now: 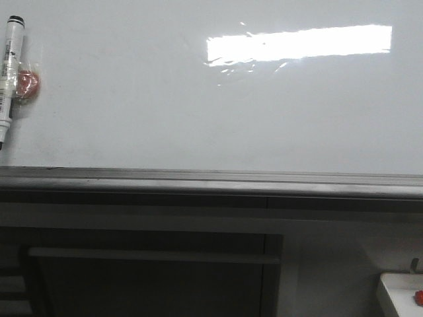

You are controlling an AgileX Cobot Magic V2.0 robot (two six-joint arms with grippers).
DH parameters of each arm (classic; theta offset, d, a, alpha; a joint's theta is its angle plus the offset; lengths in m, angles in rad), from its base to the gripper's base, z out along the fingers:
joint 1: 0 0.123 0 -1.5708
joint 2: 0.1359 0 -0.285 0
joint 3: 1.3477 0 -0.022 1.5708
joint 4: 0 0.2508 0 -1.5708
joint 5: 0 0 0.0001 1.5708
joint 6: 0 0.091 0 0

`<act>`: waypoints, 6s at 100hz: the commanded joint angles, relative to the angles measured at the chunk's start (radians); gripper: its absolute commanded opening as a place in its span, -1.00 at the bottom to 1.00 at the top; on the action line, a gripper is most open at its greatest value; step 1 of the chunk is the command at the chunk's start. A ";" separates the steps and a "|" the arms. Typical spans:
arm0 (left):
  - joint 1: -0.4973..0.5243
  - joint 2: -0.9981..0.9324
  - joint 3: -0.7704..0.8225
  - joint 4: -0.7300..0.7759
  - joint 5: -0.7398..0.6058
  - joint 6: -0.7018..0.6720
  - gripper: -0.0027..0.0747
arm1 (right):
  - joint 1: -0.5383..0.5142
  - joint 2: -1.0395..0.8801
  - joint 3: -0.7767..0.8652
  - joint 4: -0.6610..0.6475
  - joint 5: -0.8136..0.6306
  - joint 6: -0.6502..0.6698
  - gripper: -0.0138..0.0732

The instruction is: Write number 0 on whiteboard

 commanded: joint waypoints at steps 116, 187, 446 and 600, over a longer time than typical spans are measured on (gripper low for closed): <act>0.001 -0.027 0.011 -0.051 -0.345 0.000 -0.98 | -0.007 -0.020 0.025 -0.001 -0.342 -0.006 -0.82; 0.001 0.017 -0.052 -0.140 -0.396 -0.011 -0.99 | -0.007 -0.015 -0.144 0.000 -0.253 0.007 -0.82; -0.471 1.161 -0.458 -0.436 -0.542 0.173 -0.04 | 0.180 0.367 -0.376 0.225 0.056 -0.103 -0.82; -0.957 1.043 -0.456 0.115 -0.428 0.173 -0.98 | 0.968 0.996 -0.725 0.247 -0.069 -0.392 0.15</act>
